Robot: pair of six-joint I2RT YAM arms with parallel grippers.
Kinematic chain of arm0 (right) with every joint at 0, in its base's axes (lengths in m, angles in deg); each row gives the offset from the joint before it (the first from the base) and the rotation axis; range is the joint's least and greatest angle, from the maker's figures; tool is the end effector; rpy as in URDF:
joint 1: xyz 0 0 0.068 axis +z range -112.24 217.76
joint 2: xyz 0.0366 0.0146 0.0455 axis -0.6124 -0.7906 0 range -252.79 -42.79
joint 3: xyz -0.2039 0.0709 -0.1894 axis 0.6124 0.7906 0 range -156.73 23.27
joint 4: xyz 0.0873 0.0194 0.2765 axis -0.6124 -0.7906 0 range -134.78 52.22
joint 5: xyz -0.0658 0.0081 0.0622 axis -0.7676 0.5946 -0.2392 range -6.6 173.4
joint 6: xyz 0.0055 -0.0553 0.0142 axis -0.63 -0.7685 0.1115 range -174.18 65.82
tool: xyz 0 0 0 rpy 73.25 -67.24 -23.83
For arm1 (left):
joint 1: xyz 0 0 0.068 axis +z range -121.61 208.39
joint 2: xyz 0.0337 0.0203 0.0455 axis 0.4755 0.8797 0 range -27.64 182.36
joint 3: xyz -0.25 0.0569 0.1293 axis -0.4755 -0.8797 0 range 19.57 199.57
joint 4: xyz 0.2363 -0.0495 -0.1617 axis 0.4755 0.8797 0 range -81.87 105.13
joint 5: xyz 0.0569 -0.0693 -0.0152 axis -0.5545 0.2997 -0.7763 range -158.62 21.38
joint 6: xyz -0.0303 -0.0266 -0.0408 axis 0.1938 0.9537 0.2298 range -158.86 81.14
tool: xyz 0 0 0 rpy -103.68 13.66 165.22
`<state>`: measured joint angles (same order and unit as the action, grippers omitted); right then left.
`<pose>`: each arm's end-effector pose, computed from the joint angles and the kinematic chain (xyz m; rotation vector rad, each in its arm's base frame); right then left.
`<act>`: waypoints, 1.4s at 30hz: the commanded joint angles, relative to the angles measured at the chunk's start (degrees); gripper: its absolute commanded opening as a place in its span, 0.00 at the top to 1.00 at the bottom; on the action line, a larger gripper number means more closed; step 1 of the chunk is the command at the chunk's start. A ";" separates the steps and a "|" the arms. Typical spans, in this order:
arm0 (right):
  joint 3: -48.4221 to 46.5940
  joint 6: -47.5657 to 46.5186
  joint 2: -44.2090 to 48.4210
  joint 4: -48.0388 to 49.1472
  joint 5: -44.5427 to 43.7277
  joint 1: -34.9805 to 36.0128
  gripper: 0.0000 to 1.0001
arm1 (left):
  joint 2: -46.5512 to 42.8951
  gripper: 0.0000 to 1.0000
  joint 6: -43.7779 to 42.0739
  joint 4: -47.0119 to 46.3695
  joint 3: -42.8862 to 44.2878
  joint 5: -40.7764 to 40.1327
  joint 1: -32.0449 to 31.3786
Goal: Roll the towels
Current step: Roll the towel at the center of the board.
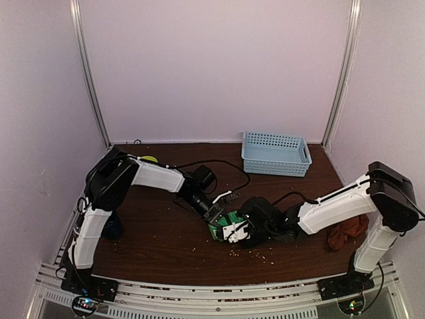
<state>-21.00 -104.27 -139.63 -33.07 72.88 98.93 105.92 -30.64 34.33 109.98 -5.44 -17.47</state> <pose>0.1728 0.2986 0.1232 -1.9249 1.4195 -0.1303 0.3131 -0.3747 0.0842 -1.0630 -2.2575 1.5636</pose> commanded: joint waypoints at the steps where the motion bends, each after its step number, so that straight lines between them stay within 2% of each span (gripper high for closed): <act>1: 1.18 -2.73 -6.18 0.65 -2.29 0.45 0.30 | 0.69 0.71 4.43 -6.09 -1.54 9.15 0.03; 5: -0.13 -3.49 -5.77 0.63 -1.16 0.48 0.54 | -0.39 0.70 4.85 -6.55 -2.44 7.74 0.29; 6: -0.80 -3.26 -5.02 -0.47 -0.33 0.49 0.60 | -1.11 0.66 4.78 -6.57 -2.81 6.10 0.38; 8: -2.08 -2.79 -3.14 -2.74 1.13 0.50 0.70 | -3.34 0.50 4.09 -6.17 -3.69 1.26 0.53; 12: -4.48 -3.04 -0.89 -8.81 3.06 0.47 0.77 | -8.75 0.36 3.73 -6.19 -5.80 -8.23 1.47; 17: -7.28 -2.28 -0.52 -17.75 6.01 0.29 0.84 | -17.03 0.32 2.86 -5.89 -9.88 -18.26 4.01; 21: -13.51 0.68 -0.73 -27.71 10.53 -0.80 0.85 | -22.36 0.32 1.82 -4.45 -13.79 -23.95 5.80; 25: -21.93 3.20 -3.25 -40.98 16.49 -2.63 0.85 | -26.80 0.34 -0.13 -2.89 -17.85 -26.00 5.89; 30: -30.24 4.41 -9.40 -52.70 23.22 -6.33 0.82 | -33.16 0.33 1.27 -9.08 -27.38 -28.14 5.74; 35: -37.26 4.71 -17.11 -59.96 28.91 -10.42 0.82 | -43.84 0.33 1.27 -19.17 -36.35 -34.62 4.50; 38: -41.47 5.44 -20.19 -62.54 32.75 -12.54 0.82 | -47.59 0.32 0.87 -20.76 -38.22 -36.54 3.80; 42: -47.04 6.40 -20.43 -64.39 33.43 -15.27 0.82 | -49.44 0.32 1.20 -20.69 -39.05 -36.73 3.73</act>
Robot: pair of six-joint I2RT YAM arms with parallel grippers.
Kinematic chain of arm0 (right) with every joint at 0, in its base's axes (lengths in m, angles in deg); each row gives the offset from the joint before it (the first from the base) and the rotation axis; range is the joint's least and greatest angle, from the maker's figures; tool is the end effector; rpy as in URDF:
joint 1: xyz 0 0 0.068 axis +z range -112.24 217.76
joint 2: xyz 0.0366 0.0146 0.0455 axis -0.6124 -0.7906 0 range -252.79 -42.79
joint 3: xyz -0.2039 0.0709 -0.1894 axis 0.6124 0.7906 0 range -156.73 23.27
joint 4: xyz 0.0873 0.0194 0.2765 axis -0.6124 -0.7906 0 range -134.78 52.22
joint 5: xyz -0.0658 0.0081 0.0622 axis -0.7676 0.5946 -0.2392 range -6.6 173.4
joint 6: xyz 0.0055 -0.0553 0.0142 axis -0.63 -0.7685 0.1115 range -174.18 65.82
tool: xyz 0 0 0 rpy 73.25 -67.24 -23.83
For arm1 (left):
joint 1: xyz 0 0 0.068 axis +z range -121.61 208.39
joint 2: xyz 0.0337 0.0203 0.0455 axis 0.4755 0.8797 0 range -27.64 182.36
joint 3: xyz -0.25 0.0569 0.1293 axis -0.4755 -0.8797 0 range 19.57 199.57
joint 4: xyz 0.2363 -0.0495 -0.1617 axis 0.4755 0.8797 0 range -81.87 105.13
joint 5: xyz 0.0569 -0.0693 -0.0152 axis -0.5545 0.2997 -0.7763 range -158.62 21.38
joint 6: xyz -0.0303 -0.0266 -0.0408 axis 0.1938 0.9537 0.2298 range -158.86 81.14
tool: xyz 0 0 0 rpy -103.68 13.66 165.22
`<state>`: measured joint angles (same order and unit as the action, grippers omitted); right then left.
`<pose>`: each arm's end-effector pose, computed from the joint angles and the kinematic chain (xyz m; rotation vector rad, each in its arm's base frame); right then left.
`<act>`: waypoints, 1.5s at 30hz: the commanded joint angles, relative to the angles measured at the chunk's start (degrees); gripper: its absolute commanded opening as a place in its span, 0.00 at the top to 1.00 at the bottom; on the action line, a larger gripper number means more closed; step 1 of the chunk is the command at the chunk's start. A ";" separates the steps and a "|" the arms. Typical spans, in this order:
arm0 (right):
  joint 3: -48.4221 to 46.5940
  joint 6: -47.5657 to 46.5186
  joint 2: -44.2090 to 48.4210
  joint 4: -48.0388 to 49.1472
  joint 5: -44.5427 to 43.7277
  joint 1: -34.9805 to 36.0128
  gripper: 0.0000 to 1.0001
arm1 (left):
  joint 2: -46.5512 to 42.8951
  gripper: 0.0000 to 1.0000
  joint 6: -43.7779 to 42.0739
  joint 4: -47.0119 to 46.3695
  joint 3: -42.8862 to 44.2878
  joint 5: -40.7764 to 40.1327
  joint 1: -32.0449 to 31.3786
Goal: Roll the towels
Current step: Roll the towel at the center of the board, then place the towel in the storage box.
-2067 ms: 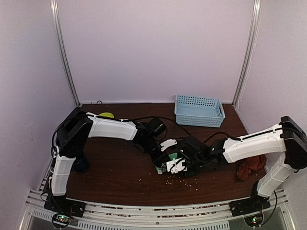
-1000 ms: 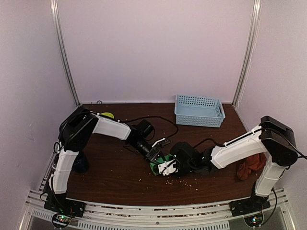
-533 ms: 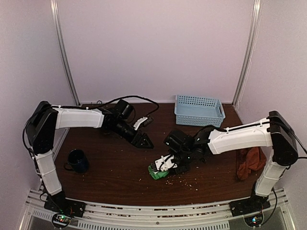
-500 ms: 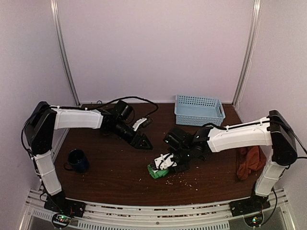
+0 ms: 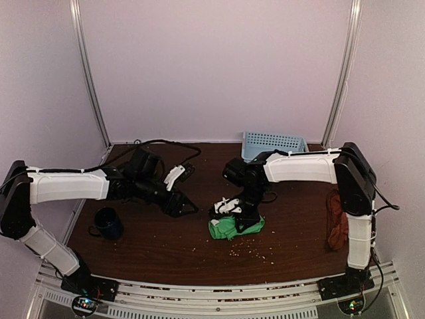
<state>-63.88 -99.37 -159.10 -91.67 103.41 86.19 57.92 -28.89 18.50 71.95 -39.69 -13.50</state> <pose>0.2731 0.3289 0.1700 -2.1981 2.0198 0.5313 0.2411 -0.2427 0.2152 0.9274 2.2638 -1.0204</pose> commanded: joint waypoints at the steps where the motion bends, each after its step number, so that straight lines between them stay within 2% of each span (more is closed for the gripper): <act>1: -5.55 3.16 -0.55 -6.41 2.63 -3.26 0.83 | -1.79 0.33 -0.64 -4.84 -1.23 -2.84 -0.25; 9: -14.71 4.23 4.05 -9.39 -4.66 -10.43 0.83 | -3.93 0.32 -0.57 -6.14 -2.25 -5.35 -0.19; 18: -28.93 8.72 1.00 -3.23 -11.69 -21.31 0.83 | -3.14 0.32 -0.70 -6.62 -1.53 -4.78 -0.21; 23: -34.79 18.50 -3.77 4.18 -14.87 -26.84 0.82 | -2.60 0.32 -0.33 -6.07 -0.89 -3.83 -0.17; 29: -37.68 36.52 -10.91 8.87 -14.97 -32.40 0.83 | -2.11 0.32 0.33 -6.65 -1.63 -3.38 -0.23; 33: -37.94 47.15 -13.41 11.77 -16.26 -35.32 0.96 | -1.33 0.33 0.91 -6.69 -2.17 -2.75 -0.16; 34: -37.84 48.76 -13.70 12.08 -18.63 -35.33 1.00 | -1.25 0.33 1.00 -6.68 -2.31 -2.72 -0.27; 37: -37.10 53.72 -14.32 12.50 -24.34 -35.69 1.00 | -1.06 0.33 1.29 -6.80 -2.61 -2.56 -0.13; 45: -34.88 67.90 -16.12 11.07 -26.80 -37.76 1.00 | 1.56 0.33 2.44 -7.26 -1.48 -1.50 -0.21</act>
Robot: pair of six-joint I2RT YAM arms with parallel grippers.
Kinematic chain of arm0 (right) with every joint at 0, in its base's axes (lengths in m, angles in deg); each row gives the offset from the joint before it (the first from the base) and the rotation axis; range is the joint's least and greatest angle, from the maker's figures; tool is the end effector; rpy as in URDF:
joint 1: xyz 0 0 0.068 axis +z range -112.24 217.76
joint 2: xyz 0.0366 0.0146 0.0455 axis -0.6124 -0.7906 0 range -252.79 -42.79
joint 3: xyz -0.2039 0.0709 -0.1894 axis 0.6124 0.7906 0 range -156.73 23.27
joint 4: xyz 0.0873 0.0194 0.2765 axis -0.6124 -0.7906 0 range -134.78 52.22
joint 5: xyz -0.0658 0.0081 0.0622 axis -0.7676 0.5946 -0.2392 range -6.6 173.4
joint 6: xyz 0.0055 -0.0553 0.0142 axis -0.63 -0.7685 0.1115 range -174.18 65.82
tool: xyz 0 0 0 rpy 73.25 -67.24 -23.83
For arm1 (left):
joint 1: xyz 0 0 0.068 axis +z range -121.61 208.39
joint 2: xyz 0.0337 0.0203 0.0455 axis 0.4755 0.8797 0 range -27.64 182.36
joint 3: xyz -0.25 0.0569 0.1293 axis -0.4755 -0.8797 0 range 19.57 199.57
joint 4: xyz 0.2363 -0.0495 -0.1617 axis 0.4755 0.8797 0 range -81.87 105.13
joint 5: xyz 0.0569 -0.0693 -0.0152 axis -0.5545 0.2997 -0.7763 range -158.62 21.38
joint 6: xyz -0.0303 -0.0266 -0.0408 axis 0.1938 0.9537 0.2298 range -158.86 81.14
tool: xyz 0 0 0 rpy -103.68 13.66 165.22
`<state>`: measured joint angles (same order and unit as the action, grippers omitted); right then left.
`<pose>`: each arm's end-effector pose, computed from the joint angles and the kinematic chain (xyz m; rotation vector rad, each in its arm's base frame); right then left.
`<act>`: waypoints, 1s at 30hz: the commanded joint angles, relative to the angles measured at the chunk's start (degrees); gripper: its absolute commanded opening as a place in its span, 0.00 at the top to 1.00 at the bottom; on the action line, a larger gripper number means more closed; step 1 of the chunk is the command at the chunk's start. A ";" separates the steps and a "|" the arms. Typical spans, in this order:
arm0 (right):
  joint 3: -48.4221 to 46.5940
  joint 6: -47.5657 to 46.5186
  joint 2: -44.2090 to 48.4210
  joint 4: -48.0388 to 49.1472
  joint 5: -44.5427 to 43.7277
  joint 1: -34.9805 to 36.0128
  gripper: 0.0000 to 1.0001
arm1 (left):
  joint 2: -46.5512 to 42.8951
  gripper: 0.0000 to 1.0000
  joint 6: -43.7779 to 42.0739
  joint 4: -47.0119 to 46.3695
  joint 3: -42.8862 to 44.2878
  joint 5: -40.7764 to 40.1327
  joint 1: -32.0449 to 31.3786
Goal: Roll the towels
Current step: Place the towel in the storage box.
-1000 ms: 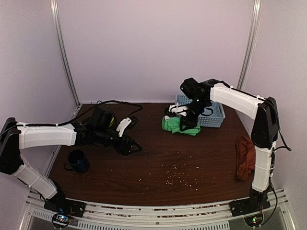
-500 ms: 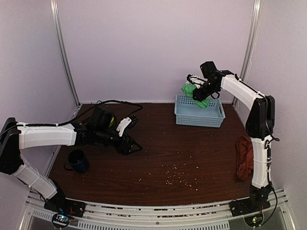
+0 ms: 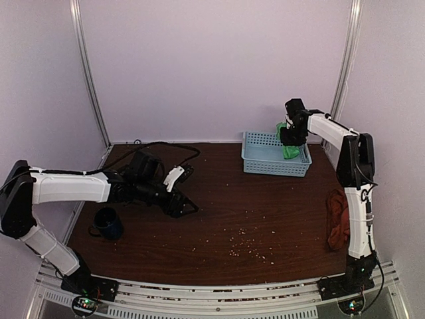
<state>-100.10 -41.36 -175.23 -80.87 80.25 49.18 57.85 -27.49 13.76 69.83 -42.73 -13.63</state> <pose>0.5496 0.1088 0.2445 0.0539 2.4821 0.1117 0.2419 -0.2419 0.2090 0.8732 2.2367 -0.9809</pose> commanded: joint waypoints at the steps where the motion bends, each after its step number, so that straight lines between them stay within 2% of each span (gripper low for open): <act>1: 1.63 11.17 -0.16 -0.04 -3.61 -0.84 1.00 | 1.96 0.33 1.02 -2.49 0.83 1.60 -0.08; 7: 3.17 16.00 -0.50 0.19 -2.68 -2.43 1.00 | 2.96 0.33 1.58 -2.39 1.24 1.53 -0.19; 22: 2.61 16.15 -5.38 0.52 0.04 -5.18 1.00 | 3.80 0.33 2.16 -2.68 1.38 0.73 -1.57; 30: 2.66 15.95 -4.16 1.00 -2.37 -5.18 0.82 | 3.72 0.33 2.26 -2.95 1.02 0.88 -1.92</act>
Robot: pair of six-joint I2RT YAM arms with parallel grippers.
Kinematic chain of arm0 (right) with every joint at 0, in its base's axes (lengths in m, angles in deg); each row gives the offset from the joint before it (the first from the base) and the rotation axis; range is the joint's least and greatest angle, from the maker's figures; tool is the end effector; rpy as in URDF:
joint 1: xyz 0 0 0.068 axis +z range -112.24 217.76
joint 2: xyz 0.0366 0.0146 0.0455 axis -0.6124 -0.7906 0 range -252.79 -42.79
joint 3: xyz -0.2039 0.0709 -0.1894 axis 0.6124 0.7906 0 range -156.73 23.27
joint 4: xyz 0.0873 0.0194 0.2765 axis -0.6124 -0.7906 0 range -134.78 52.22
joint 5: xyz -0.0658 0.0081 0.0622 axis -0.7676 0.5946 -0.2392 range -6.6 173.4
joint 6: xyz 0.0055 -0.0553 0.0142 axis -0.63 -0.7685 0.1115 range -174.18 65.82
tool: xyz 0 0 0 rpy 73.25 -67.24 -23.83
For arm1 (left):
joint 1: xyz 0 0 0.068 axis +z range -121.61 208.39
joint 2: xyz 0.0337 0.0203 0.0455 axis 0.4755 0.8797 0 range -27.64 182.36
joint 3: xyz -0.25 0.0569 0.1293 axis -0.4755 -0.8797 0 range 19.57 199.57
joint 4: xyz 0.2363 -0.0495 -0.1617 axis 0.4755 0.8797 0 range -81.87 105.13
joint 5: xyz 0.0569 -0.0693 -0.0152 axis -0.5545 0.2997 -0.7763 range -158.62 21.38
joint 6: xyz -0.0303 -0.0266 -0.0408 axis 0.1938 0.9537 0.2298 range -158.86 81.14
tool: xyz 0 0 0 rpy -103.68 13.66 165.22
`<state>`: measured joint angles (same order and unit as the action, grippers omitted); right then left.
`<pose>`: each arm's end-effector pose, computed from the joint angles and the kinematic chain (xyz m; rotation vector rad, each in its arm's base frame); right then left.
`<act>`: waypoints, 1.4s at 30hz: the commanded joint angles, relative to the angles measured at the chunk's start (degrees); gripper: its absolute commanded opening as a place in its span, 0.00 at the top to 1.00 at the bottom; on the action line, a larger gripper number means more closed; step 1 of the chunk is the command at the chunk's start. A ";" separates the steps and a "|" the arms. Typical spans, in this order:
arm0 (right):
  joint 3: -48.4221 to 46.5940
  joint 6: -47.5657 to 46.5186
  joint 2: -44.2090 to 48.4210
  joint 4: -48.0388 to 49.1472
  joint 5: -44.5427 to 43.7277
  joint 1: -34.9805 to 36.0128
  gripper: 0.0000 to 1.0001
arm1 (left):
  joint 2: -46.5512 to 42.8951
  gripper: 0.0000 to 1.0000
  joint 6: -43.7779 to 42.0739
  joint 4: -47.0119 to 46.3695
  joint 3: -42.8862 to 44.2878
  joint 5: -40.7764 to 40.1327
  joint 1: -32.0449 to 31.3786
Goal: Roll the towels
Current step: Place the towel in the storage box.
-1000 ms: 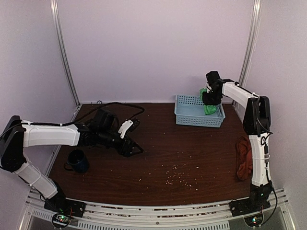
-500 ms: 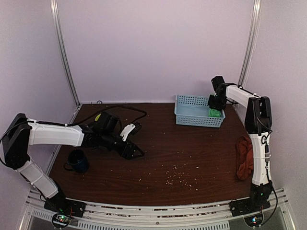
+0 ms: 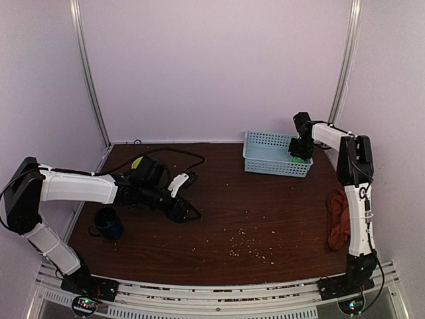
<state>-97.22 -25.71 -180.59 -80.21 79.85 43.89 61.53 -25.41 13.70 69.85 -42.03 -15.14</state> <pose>0.5625 0.0579 0.1770 0.5285 2.5625 0.1328 0.2391 -0.2522 0.1885 0.8772 2.3208 -1.0071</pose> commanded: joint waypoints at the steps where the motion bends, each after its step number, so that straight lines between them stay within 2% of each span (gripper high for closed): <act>1: -0.13 0.27 1.51 0.48 -1.98 0.15 0.80 | -0.03 0.33 0.17 -2.98 0.87 0.15 -0.42; 9: 1.60 -0.07 3.84 1.36 -1.47 0.11 0.62 | 0.25 0.33 0.14 -3.61 0.96 0.67 -0.46; 18: 2.87 0.41 6.38 1.84 -0.77 0.11 0.57 | 0.57 0.33 0.22 -4.42 1.05 1.37 -0.52; 22: 3.67 0.55 8.32 2.31 -0.26 0.11 0.43 | 0.36 0.33 -0.03 -4.42 1.04 1.38 -0.58; 32: 6.43 1.09 9.79 2.68 1.61 0.11 0.41 | 0.60 0.33 -0.45 -4.07 1.50 1.54 -0.51; 42: 4.34 -0.56 3.87 2.82 0.65 0.11 0.37 | 0.09 0.33 -0.43 -3.76 1.30 1.31 -0.51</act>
<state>-91.25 -25.41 -173.66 -77.92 81.23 43.89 61.72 -25.43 12.01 69.85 -41.35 -15.33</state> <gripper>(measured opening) 0.604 0.668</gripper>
